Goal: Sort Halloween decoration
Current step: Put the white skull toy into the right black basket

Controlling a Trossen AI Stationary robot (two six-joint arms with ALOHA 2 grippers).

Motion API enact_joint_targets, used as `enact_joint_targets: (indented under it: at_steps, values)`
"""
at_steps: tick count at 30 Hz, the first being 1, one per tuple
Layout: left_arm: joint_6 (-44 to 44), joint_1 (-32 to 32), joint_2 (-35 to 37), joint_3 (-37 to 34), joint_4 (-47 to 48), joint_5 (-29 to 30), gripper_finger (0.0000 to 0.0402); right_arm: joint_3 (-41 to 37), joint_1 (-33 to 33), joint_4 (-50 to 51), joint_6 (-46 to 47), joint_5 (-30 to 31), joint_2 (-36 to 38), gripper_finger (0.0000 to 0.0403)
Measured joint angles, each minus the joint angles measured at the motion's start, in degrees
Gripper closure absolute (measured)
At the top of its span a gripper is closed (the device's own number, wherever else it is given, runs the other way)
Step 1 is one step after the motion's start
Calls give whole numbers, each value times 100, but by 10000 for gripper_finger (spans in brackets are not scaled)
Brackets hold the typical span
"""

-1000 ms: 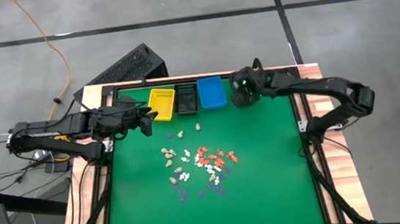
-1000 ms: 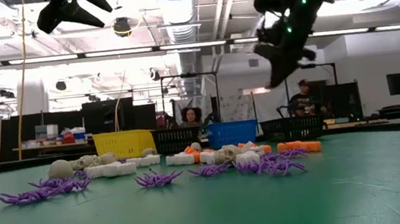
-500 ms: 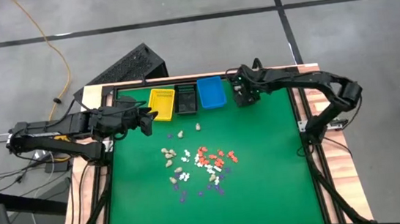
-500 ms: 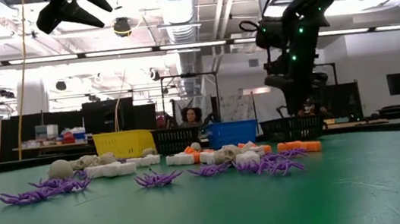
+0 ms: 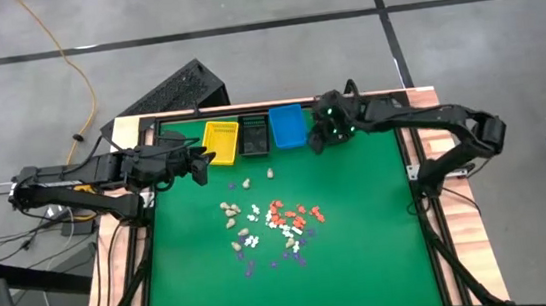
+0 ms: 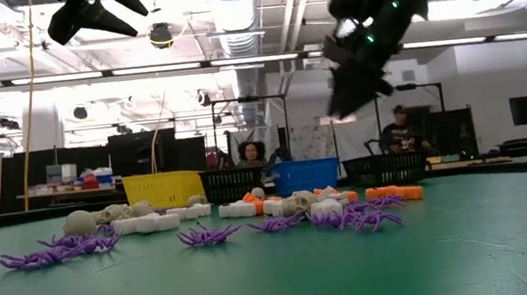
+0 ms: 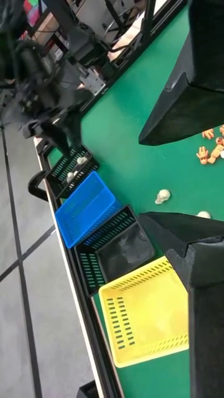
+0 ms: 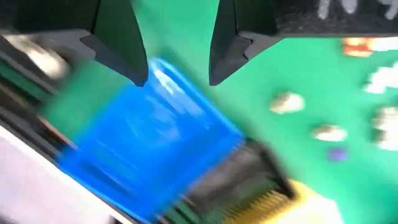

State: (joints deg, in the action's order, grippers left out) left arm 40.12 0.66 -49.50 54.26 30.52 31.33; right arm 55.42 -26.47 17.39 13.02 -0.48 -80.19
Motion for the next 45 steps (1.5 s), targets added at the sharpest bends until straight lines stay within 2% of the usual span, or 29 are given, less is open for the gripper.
enact_joint_targets:
  at_steps: [9, 17, 21, 34, 41, 45]
  values:
    - [12, 1, 0, 0, 1, 6, 226, 0, 1259, -1656, -156, 36, -805, 209]
    - [17, -1, 0, 0, 2, -2, 226, 0, 1608, -2757, -153, 64, -1724, 211]
    - [20, -1, 0, 0, 2, -13, 226, 5, 1680, -3174, -149, 264, -2134, 211]
    - [21, 0, 0, 0, 17, -76, 226, 872, 1720, -3091, -151, 613, -3360, 211]
    - [24, 1, 0, 0, 23, -160, 226, 1005, 1833, -2424, -276, 1241, -3447, 211]
    - [22, -1, 0, 0, 23, -162, 226, 1010, 1868, -2366, -299, 1366, -3419, 211]
